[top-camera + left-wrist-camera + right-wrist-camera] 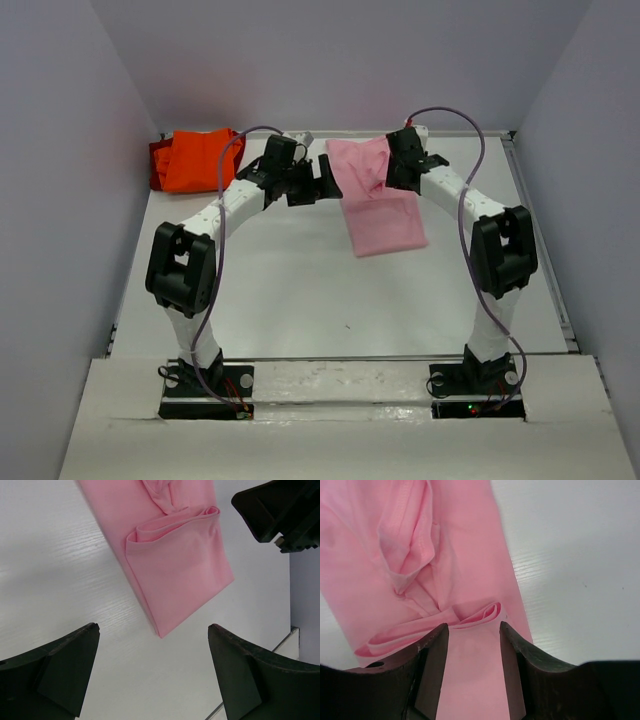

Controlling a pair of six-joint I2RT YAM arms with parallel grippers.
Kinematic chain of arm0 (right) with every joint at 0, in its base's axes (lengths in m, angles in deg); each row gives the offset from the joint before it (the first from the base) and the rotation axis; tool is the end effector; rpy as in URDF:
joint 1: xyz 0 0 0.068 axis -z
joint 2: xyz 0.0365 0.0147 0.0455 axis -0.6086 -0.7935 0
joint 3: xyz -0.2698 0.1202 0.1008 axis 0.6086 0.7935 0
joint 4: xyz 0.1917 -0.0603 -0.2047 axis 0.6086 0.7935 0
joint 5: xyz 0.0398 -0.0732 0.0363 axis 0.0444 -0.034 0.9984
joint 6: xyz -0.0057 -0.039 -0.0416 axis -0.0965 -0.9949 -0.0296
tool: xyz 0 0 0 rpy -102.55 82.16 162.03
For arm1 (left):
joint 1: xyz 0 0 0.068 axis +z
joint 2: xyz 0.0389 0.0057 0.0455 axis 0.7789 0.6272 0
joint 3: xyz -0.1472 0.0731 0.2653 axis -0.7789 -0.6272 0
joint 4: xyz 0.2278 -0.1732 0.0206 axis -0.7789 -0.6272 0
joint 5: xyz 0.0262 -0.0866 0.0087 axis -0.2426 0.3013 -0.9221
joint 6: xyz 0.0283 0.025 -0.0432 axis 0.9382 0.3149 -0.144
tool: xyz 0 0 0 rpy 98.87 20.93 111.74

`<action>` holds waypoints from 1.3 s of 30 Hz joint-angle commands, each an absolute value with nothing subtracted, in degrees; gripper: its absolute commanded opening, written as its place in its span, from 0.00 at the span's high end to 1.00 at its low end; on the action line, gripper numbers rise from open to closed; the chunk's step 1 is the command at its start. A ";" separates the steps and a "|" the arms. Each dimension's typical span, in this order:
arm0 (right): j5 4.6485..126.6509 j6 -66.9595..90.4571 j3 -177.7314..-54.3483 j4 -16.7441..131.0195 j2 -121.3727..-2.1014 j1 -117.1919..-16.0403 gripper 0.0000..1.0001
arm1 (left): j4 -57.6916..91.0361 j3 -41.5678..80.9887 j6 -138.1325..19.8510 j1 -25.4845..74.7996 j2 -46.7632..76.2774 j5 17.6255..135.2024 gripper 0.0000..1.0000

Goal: Fold and stack the t-shirts
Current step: Fold the tshirt

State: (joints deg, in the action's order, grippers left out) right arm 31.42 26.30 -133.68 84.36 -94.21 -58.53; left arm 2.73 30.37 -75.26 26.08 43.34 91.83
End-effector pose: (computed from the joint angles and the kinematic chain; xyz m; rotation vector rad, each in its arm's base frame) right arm 0.4649 0.1594 0.2725 0.2142 2.2963 -0.1878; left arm 0.4116 -0.2107 0.3060 0.2038 2.2459 -0.9614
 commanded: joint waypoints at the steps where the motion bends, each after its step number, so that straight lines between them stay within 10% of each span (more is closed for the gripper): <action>1: 37.86 24.27 -130.86 83.26 -88.68 -58.32 0.49 | 4.37 29.98 -75.69 26.72 41.39 94.17 0.01; 39: 39.37 31.74 -101.93 79.39 -78.83 -53.31 0.50 | 16.24 19.08 -89.84 11.78 52.11 86.17 0.01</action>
